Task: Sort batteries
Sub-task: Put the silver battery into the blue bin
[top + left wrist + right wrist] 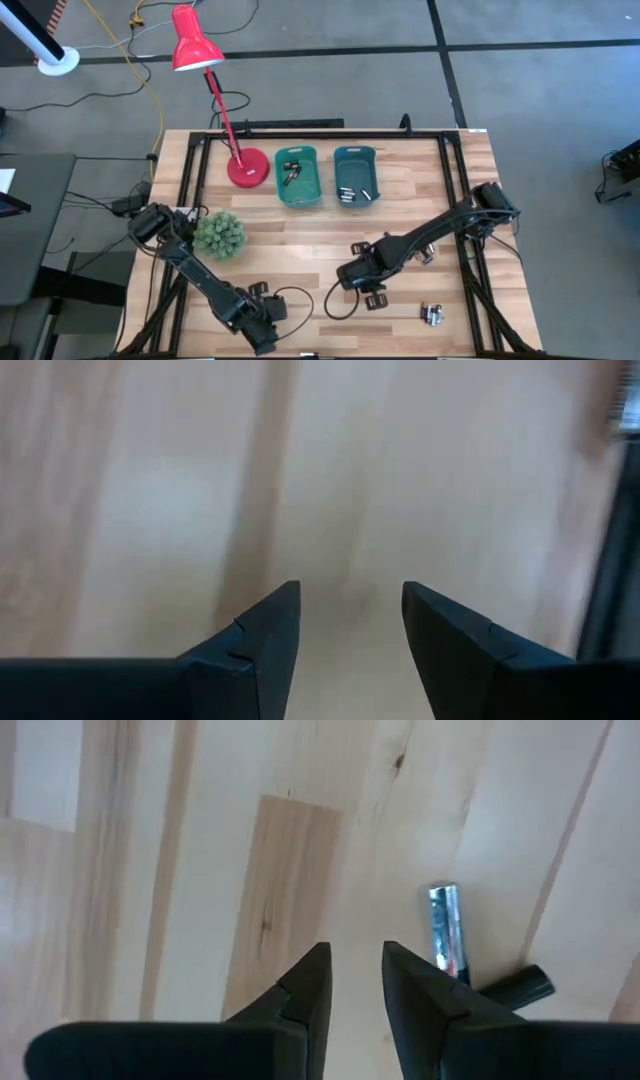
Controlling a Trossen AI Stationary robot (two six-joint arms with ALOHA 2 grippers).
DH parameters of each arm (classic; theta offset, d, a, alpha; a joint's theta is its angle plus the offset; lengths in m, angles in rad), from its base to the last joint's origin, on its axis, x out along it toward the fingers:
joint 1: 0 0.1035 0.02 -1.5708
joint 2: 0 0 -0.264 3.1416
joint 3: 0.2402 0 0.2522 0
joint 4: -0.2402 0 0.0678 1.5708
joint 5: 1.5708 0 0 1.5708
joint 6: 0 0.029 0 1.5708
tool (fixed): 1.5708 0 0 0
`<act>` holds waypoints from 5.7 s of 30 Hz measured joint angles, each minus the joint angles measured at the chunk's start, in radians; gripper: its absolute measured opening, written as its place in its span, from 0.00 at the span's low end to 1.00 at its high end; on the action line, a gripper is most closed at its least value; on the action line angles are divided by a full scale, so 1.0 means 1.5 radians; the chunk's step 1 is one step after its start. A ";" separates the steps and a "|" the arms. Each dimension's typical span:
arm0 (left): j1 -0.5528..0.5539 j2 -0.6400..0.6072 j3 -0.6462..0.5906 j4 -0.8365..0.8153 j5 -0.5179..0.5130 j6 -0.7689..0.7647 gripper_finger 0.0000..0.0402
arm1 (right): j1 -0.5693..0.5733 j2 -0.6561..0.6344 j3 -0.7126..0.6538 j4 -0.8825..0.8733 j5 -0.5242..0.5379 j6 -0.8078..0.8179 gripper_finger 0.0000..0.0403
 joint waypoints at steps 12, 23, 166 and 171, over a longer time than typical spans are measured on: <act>0.032 0.000 0.000 -0.012 -0.001 -0.001 0.43 | -0.025 0.000 -0.009 0.016 0.000 -0.080 0.52; 0.048 0.000 0.000 -0.007 -0.002 -0.087 0.43 | -0.035 0.011 -0.073 0.116 0.028 -0.109 0.55; 0.146 -0.134 0.015 -0.095 -0.151 0.092 0.43 | 0.085 -0.581 -0.385 0.046 0.244 0.551 0.29; 0.059 -0.135 -0.031 -0.012 -0.154 0.037 0.43 | 0.095 -0.548 -0.385 0.092 0.255 0.558 0.29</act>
